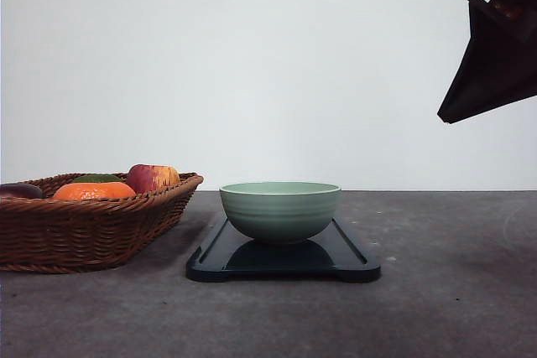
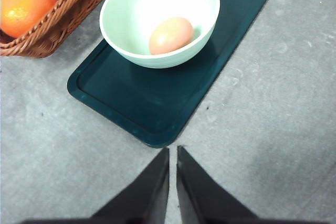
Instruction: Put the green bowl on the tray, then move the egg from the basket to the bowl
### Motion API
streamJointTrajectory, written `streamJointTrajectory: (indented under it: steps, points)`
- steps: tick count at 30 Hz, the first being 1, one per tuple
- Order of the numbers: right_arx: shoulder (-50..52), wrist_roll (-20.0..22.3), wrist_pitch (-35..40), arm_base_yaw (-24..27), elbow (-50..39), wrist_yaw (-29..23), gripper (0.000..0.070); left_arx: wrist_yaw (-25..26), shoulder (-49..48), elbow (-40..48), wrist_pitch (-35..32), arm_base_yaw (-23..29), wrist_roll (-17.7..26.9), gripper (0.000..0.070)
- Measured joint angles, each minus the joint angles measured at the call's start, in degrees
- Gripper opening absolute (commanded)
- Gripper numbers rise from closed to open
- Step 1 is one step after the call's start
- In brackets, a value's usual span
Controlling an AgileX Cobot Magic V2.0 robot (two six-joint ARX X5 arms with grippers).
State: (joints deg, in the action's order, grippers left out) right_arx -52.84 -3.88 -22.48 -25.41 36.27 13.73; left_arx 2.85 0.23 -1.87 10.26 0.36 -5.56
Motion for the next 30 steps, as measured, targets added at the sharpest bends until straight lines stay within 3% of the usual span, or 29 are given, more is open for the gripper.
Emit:
streamJointTrajectory:
  steps: [8,12,14,21,26,30]
  points:
    - [0.0,0.4,0.0,0.0,0.0,-0.4,0.0017,0.0,0.0,0.0,0.0,0.0,0.0,0.0000]
    - [2.1,4.2,0.4,0.3,-0.1,-4.5,0.0017,0.0,0.0,0.0,0.0,0.0,0.0,0.0000]
    - [5.0,5.9,4.1,1.1,-1.7,-6.5,0.0017,0.0,0.0,0.0,0.0,0.0,0.0,0.0000]
    - [18.7,7.9,16.2,10.9,-14.7,-7.7,0.0017,0.0,0.0,0.0,0.0,0.0,0.0,0.0000]
    - [31.3,8.0,17.6,19.0,-23.5,-7.9,0.0017,0.0,0.0,0.0,0.0,0.0,0.0,0.0000]
    - [40.3,8.1,18.1,22.0,-28.7,-8.4,0.0017,0.0,0.0,0.0,0.0,0.0,0.0,0.0000]
